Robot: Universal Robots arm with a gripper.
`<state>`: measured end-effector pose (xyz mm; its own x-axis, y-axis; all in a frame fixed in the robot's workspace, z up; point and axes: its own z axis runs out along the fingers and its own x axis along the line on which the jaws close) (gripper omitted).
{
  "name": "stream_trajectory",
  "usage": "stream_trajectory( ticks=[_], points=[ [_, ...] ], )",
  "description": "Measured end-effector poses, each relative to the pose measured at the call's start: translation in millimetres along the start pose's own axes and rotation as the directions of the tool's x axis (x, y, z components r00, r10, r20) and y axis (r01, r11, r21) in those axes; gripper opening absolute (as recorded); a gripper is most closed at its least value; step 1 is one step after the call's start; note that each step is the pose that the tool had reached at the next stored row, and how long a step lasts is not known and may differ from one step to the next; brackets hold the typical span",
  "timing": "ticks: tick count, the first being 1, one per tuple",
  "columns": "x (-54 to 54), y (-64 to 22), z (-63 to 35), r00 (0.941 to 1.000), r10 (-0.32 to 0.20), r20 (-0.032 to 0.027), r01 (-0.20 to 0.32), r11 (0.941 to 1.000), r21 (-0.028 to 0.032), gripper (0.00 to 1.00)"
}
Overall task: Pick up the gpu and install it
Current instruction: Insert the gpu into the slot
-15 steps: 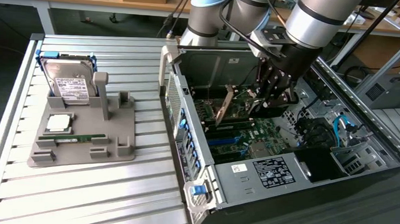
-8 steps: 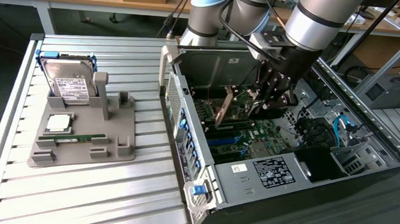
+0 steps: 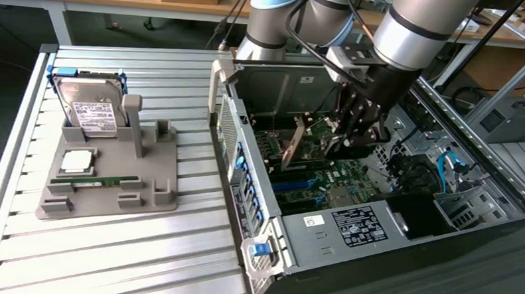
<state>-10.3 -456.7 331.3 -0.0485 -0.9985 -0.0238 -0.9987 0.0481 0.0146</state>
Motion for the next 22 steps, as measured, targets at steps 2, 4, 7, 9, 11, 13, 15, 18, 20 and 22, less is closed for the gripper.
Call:
stream_trajectory(
  ticks=[2,4,7,9,11,13,15,18,20,22],
  points=[
    [0.7,0.4,0.5,1.0000,0.000,-0.0001,0.000,1.0000,0.0000,0.27],
    [1.5,0.8,1.0,1.0000,0.000,0.0000,0.000,1.0000,0.0000,0.27],
    [3.0,1.9,2.0,1.0000,0.000,-0.0001,0.000,1.0000,-0.0001,0.27],
    [3.6,2.4,2.5,1.0000,0.000,0.0000,0.000,1.0000,0.0000,0.27],
    [4.4,3.2,3.1,1.0000,0.000,0.0000,0.000,1.0000,0.0000,0.27],
    [5.2,4.0,3.8,1.0000,0.000,0.0001,0.000,1.0000,0.0000,0.27],
    [5.8,4.7,4.3,1.0000,0.000,0.0000,0.000,1.0000,-0.0001,0.27],
    [6.9,6.3,5.2,1.0000,0.000,0.0000,0.000,1.0000,0.0000,0.27],
    [7.3,7.0,5.8,1.0000,0.000,0.0000,0.000,1.0000,-0.0001,0.27],
    [7.5,7.5,6.6,1.0000,0.000,-0.0002,0.000,1.0000,-0.0001,0.27]
  ],
)
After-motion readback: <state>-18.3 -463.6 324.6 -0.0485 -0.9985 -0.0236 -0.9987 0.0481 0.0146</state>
